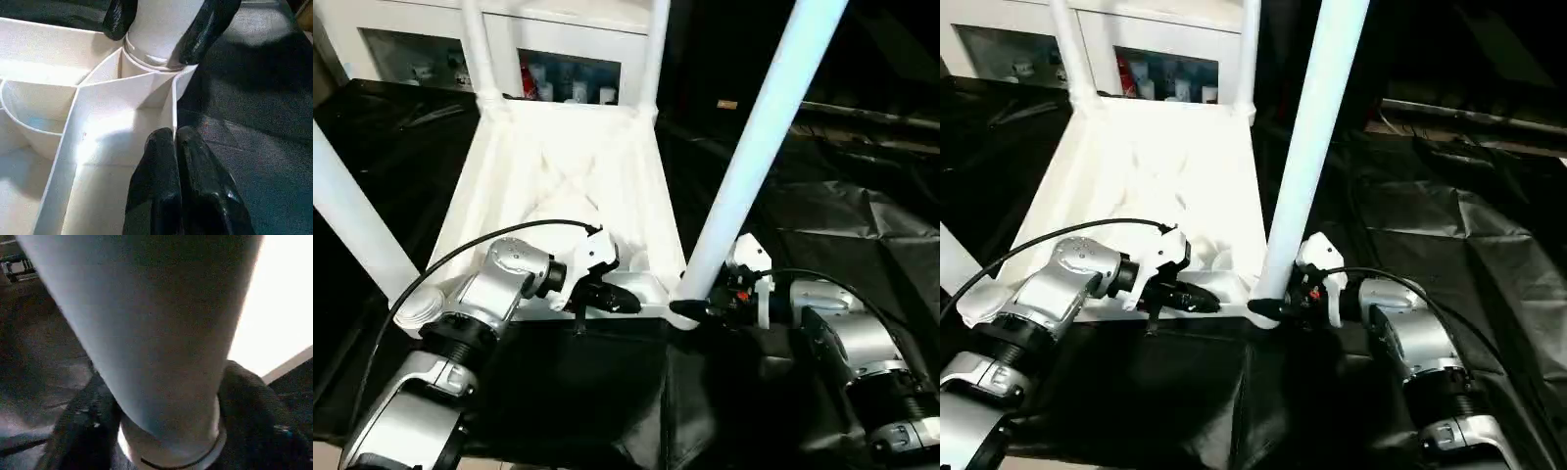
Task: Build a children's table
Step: Rotate leg to tighten
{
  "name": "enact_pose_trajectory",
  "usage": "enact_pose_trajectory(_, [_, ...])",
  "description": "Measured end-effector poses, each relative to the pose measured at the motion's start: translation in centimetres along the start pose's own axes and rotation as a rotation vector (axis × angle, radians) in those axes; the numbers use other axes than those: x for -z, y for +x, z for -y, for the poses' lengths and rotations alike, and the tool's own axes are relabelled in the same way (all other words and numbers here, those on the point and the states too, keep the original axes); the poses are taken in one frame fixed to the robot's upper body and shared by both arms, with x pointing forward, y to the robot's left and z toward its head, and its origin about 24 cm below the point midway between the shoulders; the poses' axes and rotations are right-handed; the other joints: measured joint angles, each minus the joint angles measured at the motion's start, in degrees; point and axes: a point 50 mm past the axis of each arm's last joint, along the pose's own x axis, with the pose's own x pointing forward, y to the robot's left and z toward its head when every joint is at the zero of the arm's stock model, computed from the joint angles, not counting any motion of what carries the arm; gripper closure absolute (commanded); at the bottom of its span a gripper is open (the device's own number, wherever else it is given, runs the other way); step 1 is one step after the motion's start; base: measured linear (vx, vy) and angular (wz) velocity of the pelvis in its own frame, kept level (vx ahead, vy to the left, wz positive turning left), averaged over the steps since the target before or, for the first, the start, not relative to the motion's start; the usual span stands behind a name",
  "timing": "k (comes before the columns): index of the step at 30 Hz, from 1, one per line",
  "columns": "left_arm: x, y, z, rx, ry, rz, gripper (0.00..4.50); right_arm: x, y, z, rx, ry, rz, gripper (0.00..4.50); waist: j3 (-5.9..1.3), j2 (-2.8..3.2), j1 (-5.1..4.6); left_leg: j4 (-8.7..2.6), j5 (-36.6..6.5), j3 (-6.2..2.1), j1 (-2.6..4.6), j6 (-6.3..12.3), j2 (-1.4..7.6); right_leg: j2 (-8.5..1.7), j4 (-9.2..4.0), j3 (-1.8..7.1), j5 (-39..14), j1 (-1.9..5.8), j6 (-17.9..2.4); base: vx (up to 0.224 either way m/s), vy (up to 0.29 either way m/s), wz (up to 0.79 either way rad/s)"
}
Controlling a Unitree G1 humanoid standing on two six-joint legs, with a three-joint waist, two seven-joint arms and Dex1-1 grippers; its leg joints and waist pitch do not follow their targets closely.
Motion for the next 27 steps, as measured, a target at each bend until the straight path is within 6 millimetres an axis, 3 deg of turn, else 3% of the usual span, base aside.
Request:
enact_pose_trajectory(9, [0.0, 0.4, -0.2, -0.05, 0.002, 0.006, 4.5, 0.5, 0.4, -0.2, 0.057, 0.042, 0.038, 2.13, -0.01, 0.0, 0.12, 0.22, 0.0, -0.02, 0.05, -0.06, 0.0, -0.02, 0.12, 0.02, 0.0, 0.09, -0.1, 0.0, 0.0, 0.0])
enact_pose_trajectory(19, [-1.0, 4.5, -1.3, -0.341, -0.041, 0.023, 4.5, 0.7, 3.6, 0.9, 0.668, 0.205, 0.183, 2.48, -0.42, -0.1, -1.43, 0.33, -0.1, -0.18, 0.21, -0.32, -0.05, -0.01, -0.09, 0.06, 0.0, 0.42, 0.2, 0.0, 0.0, 0.0])
enact_pose_trajectory(24, [-1.6, 5.7, -1.2, -0.386, -0.026, 0.02, 4.5, 0.3, 4.4, 1.4, 0.802, 0.222, 0.189, 2.49, -0.49, 0.27, -1.82, 0.26, -0.1, -0.26, 0.15, -0.32, -0.07, 0.02, -0.63, 0.0, 0.0, 0.4, 0.2, 0.0, 0.0, 0.0])
enact_pose_trajectory(27, [-1.7, 5.5, -1.2, -0.383, -0.014, 0.019, 4.5, 0.2, 4.4, 1.4, 0.798, 0.213, 0.195, 1.82, -0.46, 0.32, -1.94, 0.27, -0.1, -0.24, 0.15, -0.32, -0.08, 0.02, -0.64, 0.03, 0.1, 0.37, 0.2, 0.0, 0.0, 0.0])
